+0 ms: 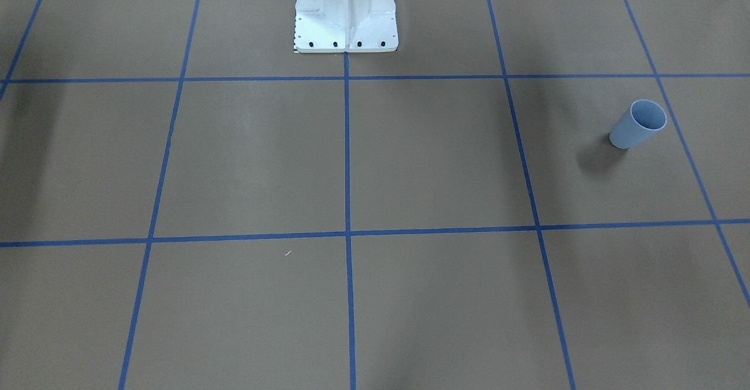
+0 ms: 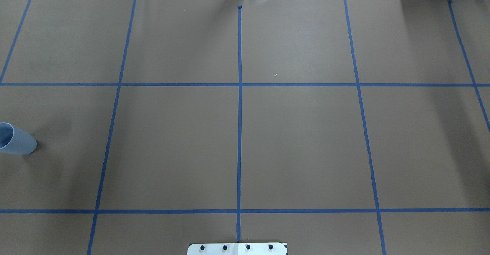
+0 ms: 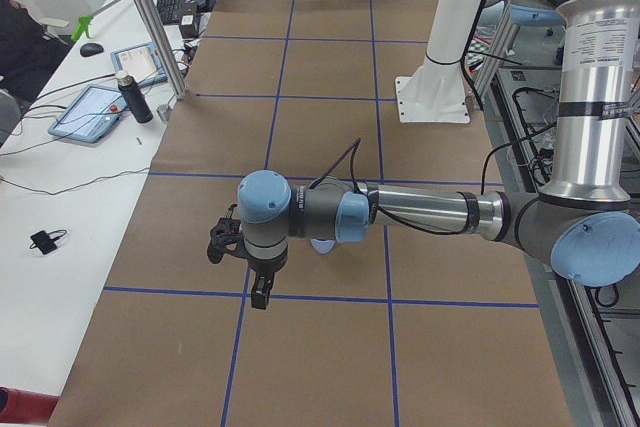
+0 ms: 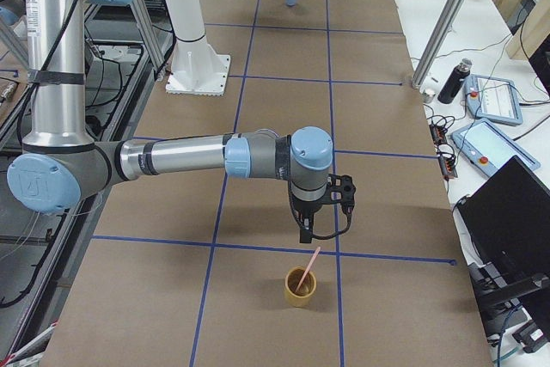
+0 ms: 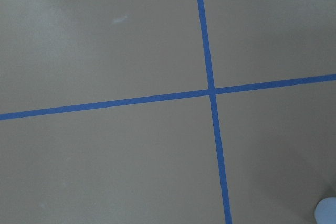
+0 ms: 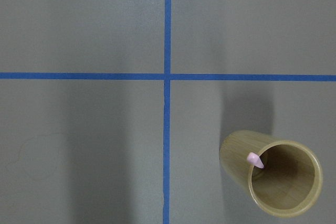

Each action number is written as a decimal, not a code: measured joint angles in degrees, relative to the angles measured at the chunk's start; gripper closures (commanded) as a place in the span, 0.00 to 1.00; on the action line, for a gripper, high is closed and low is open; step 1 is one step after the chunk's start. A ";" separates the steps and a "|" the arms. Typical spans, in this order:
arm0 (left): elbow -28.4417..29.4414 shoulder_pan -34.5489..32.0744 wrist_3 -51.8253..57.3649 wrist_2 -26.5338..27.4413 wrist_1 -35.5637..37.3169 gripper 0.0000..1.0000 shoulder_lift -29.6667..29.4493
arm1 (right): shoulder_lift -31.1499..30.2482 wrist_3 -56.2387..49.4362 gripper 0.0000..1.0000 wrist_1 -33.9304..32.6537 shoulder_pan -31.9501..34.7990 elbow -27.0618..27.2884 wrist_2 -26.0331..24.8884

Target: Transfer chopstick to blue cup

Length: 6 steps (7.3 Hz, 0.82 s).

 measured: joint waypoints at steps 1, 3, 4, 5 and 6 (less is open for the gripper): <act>-1.36 1.43 -4.64 -1.02 -0.30 0.02 0.23 | 0.00 0.02 0.00 0.17 -0.07 -0.04 -0.02; -5.39 6.43 -16.20 -2.85 -1.86 0.02 2.23 | 0.06 0.31 0.00 0.04 -0.76 -0.08 0.12; -6.56 9.01 -22.42 -3.07 -4.21 0.02 3.47 | 0.18 0.63 0.00 -0.08 -1.93 -0.12 -0.51; -7.06 11.97 -28.30 -3.14 -8.32 0.02 5.36 | 0.27 0.79 0.00 -0.12 -3.09 -0.13 -1.96; -7.16 14.61 -33.71 -3.17 -14.16 0.02 7.95 | 0.29 0.85 0.00 -0.15 -3.66 -0.13 -3.27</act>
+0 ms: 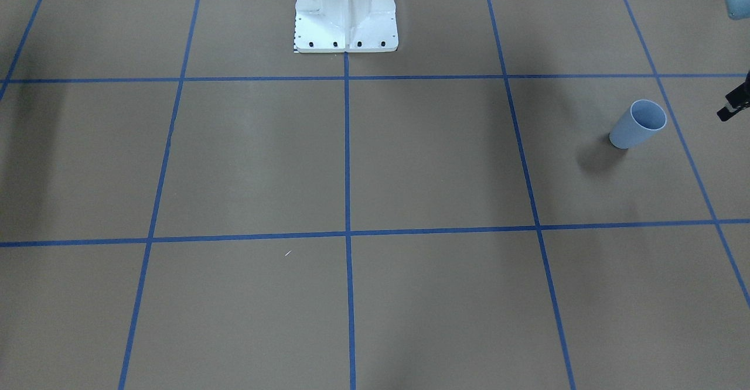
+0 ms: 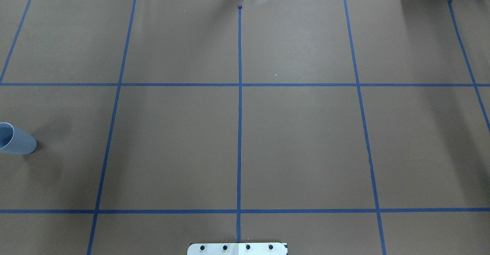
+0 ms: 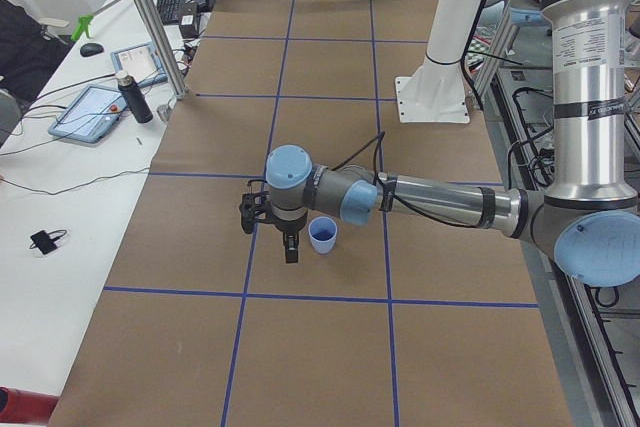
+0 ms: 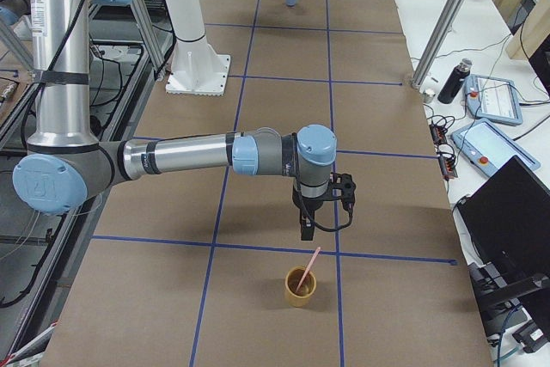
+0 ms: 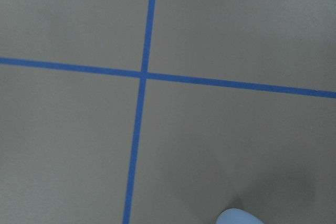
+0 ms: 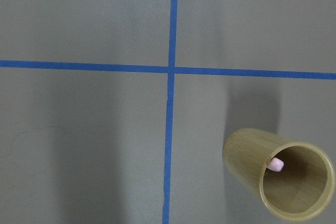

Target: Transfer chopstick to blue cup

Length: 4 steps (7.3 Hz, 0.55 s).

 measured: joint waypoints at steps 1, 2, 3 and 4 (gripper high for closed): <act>-0.01 2.24 -4.77 -0.01 -5.01 0.02 1.98 | -0.01 0.02 0.00 -0.03 -0.23 -0.02 -0.45; -0.03 4.43 -7.94 -0.01 -8.00 0.02 2.97 | -0.05 0.05 0.00 -0.07 -0.29 -0.04 -0.42; 0.01 6.47 -9.50 -0.01 -9.32 0.02 3.35 | -0.12 0.07 0.00 -0.11 -0.31 -0.10 -0.05; 0.15 8.36 -10.18 -0.01 -9.82 0.02 3.48 | -0.17 0.07 0.00 -0.15 -0.33 -0.16 0.48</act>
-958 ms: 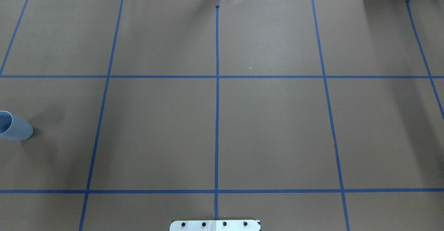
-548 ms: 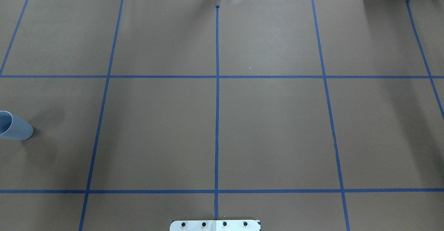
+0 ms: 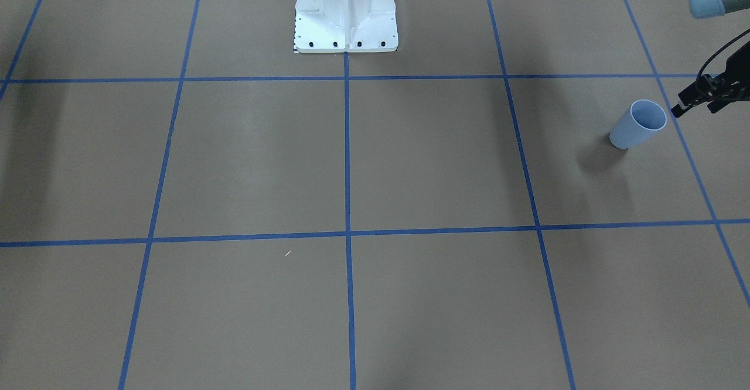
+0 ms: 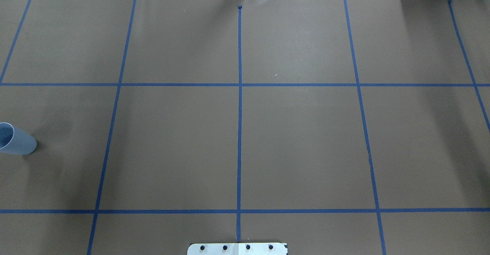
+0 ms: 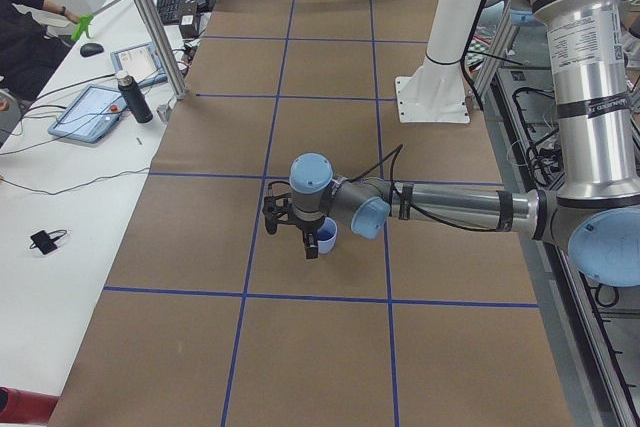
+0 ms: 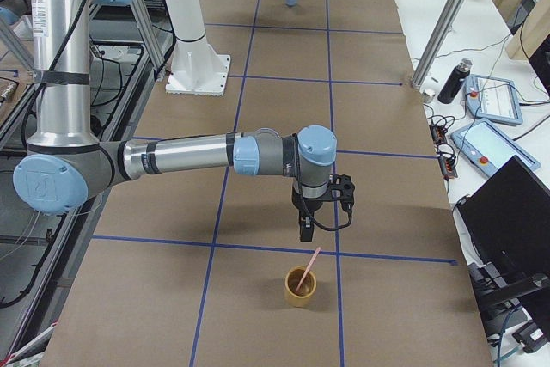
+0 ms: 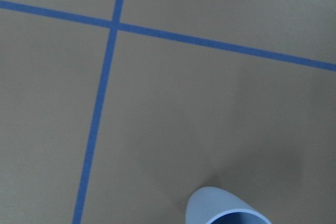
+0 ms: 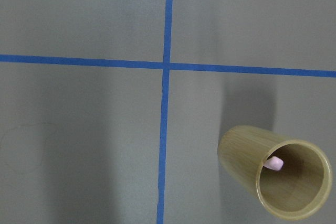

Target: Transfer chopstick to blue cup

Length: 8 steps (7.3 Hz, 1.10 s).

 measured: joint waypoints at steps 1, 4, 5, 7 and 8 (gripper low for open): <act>0.19 1.59 -0.26 0.00 -0.15 0.02 0.03 | -0.02 0.03 0.00 -0.02 0.00 -0.03 0.32; 2.00 4.57 -0.22 0.02 -0.28 0.03 0.00 | -0.04 0.05 0.00 -0.04 0.00 -0.06 1.09; 2.94 4.83 -0.03 0.04 -0.41 0.18 -0.18 | -0.07 0.05 0.00 -0.04 0.00 -0.06 1.21; 3.82 5.49 0.30 0.01 -0.44 0.78 -0.42 | -0.07 0.05 0.00 -0.04 0.00 -0.04 1.27; 3.94 5.68 0.36 0.00 -0.43 0.99 -0.44 | -0.05 0.05 0.00 -0.04 -0.01 -0.04 1.28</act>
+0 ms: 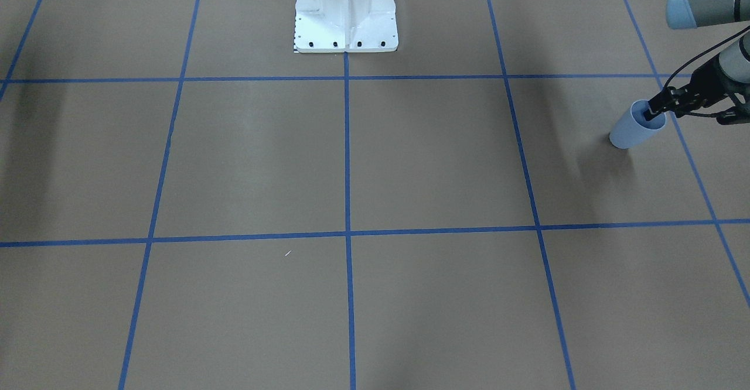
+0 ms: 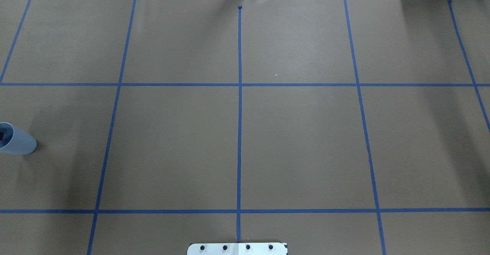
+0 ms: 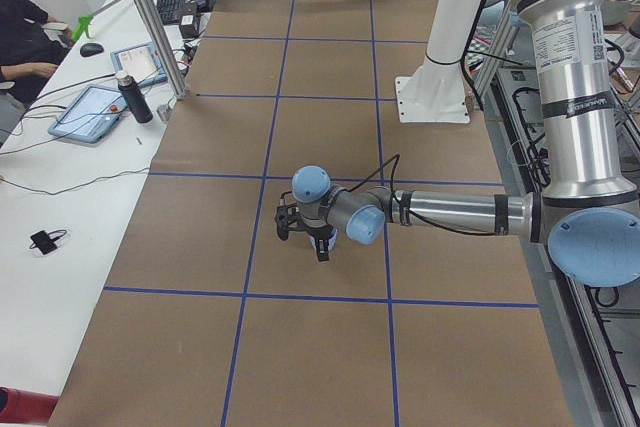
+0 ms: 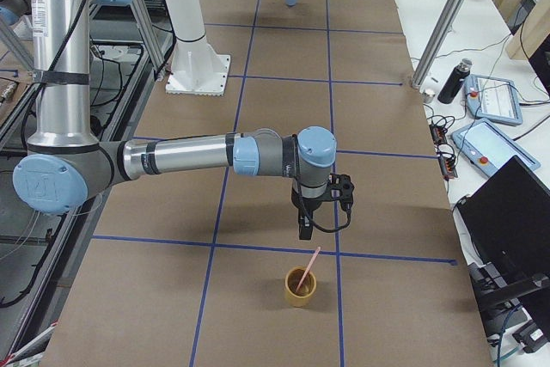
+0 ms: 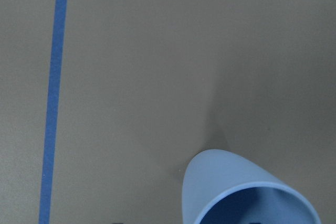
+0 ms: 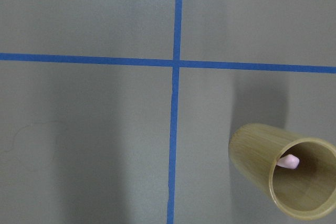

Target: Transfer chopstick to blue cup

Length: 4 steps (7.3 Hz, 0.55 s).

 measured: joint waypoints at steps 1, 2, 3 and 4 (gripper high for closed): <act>-0.03 0.07 -0.13 0.00 0.03 1.00 -0.11 | 0.10 0.00 0.00 0.00 0.00 0.01 0.00; -0.09 0.09 -0.47 0.00 0.07 1.00 -0.29 | 0.29 0.00 0.00 0.00 0.00 0.02 0.00; -0.24 0.10 -0.67 -0.03 0.10 1.00 -0.40 | 0.46 0.02 0.00 0.00 0.00 0.02 0.00; -0.59 0.07 -1.02 -0.39 0.25 1.00 -0.50 | 0.53 0.06 0.00 0.00 0.00 0.07 0.00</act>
